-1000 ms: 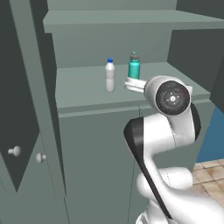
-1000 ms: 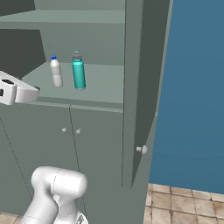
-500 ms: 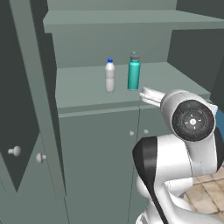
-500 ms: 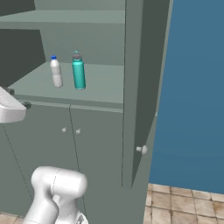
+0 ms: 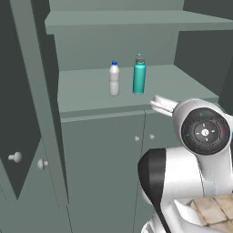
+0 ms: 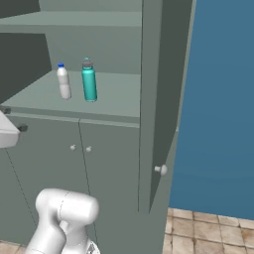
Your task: Sort all alcoholic drinks to one cabinet, and non-alcoholic drinks to the other.
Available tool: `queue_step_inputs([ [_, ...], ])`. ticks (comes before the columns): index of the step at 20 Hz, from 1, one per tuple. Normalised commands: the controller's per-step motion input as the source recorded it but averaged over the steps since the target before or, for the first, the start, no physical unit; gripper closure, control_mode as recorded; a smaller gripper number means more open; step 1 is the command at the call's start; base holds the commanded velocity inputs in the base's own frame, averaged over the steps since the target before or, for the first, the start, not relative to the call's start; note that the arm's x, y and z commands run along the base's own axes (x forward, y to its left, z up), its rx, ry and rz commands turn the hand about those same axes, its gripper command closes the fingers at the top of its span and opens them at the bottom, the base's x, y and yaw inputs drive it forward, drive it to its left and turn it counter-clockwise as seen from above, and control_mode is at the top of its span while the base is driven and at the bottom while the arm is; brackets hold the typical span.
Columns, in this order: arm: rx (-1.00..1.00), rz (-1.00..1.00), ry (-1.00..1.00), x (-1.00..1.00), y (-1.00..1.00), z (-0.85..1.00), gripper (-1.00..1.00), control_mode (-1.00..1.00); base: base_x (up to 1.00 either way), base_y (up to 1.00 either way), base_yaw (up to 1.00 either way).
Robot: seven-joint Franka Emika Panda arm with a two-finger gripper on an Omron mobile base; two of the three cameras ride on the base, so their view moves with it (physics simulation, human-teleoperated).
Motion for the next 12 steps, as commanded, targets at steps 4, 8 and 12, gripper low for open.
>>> queue_step_inputs([
  [4,0.00,0.00,-0.01,-0.08,0.00,0.00,-1.00,-1.00,0.00,0.00,0.00],
  [8,0.00,-0.03,-0.01,-0.19,0.00,0.00,-1.00,1.00,-0.29,-0.05,-0.10],
  [12,0.00,0.00,0.00,0.00,0.00,0.00,-1.00,1.00,-0.54,-0.14,-0.31],
])
